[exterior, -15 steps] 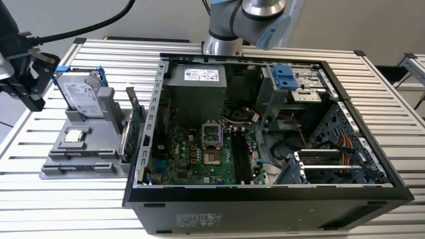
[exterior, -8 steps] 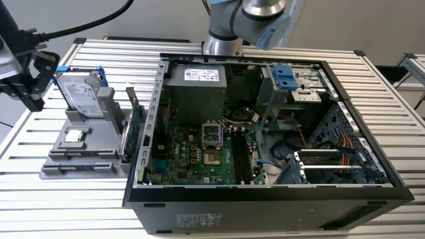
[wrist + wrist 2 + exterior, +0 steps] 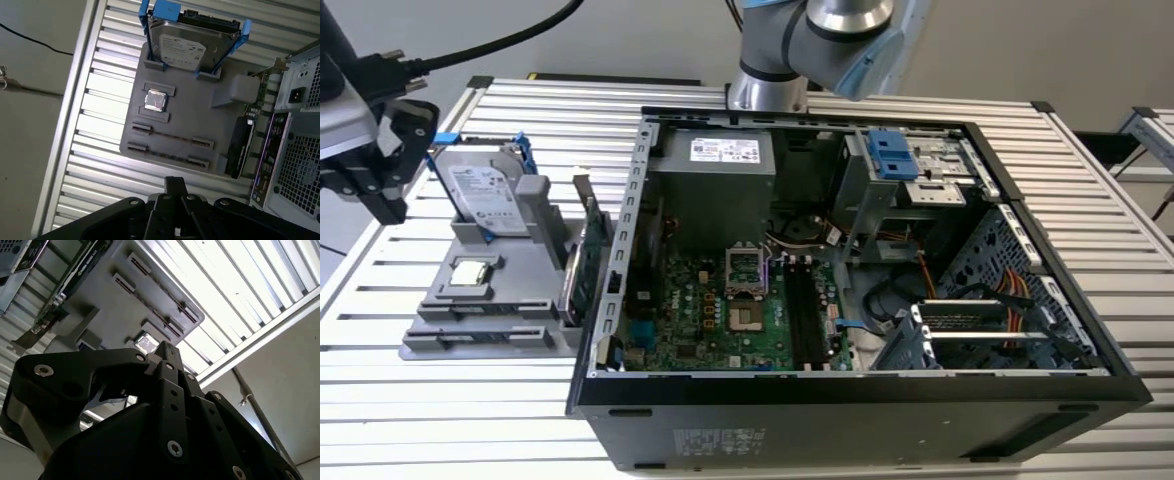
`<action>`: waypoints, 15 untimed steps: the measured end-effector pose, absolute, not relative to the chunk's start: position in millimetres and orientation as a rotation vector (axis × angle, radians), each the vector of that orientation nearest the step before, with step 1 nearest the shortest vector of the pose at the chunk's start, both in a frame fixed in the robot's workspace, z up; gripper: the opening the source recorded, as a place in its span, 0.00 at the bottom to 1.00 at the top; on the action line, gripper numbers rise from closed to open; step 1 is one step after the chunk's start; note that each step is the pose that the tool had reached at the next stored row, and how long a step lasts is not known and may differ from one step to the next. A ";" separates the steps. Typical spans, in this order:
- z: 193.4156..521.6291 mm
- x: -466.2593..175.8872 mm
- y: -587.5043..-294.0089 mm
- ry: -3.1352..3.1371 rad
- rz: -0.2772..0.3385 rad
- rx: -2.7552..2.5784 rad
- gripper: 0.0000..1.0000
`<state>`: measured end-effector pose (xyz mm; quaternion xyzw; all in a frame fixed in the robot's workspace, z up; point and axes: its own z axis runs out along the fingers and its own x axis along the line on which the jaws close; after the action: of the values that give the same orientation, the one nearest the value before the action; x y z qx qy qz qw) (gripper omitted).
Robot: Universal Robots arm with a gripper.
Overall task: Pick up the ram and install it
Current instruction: 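Pick up the ram and move it above insertion slot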
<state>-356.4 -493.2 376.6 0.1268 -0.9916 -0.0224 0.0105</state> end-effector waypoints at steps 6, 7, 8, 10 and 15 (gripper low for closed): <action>376.6 -356.4 -493.2 -3.077 -0.069 0.505 0.00; 376.6 -356.4 -493.2 -3.074 -0.068 0.523 0.00; 376.6 -356.4 -493.2 -3.070 -0.068 0.541 0.00; 376.6 -356.4 -493.2 -3.063 -0.068 0.578 0.00; 376.6 -356.4 -493.2 -3.043 -0.067 0.672 0.00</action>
<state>-356.4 -493.2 376.6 0.2156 -0.9762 -0.0214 0.0123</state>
